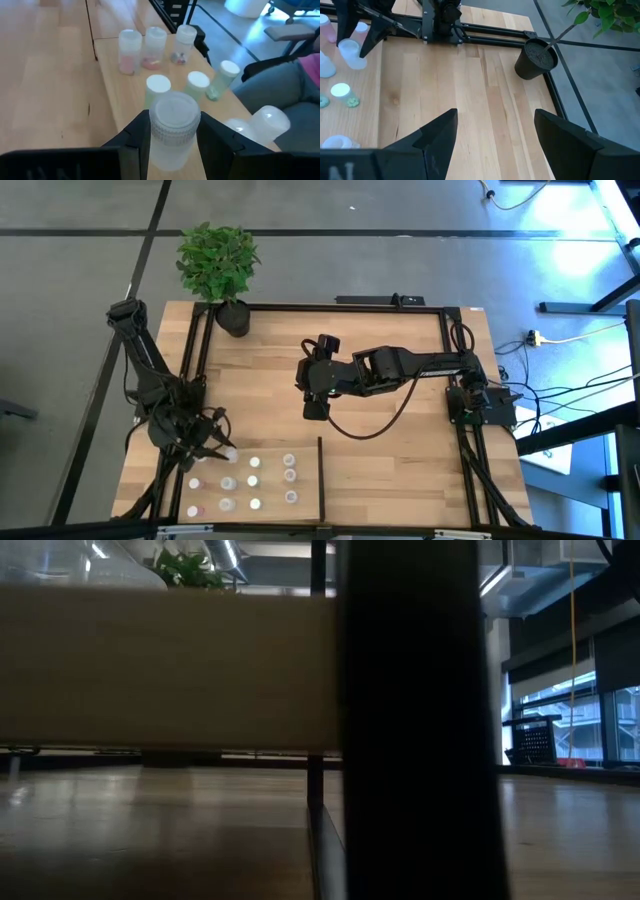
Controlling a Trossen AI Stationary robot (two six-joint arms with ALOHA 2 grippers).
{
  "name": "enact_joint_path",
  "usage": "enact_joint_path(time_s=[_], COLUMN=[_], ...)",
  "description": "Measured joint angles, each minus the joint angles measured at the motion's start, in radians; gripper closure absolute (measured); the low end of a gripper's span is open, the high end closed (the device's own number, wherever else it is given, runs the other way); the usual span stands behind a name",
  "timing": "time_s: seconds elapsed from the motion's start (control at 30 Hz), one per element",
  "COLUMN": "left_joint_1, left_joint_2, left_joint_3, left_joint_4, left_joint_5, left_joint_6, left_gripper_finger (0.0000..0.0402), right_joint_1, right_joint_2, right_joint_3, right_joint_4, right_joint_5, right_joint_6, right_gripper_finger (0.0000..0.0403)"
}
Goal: Pick and place medicine bottles onto shelf by color
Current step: Put the white pill bottle on the shelf aligned with the other white pill bottles
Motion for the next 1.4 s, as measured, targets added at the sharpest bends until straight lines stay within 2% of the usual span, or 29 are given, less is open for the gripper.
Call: enact_joint_path(time_s=[0.97, 1.4], left_joint_1=[0.0, 0.0], left_joint_2=[0.183, 0.19], left_joint_3=[0.0, 0.0], left_joint_4=[0.059, 0.056], left_joint_5=[-0.006, -0.004], left_joint_6=[-0.105, -0.113], left_gripper_finger=[0.0287, 0.0282], right_joint_1=[0.0, 0.0], right_joint_2=[0.0, 0.0], right_joint_3=[0.0, 0.0], right_joint_4=[0.003, 0.003], right_joint_5=[0.0, 0.0], right_joint_6=[0.0, 0.0], right_gripper_finger=[0.0138, 0.0138])
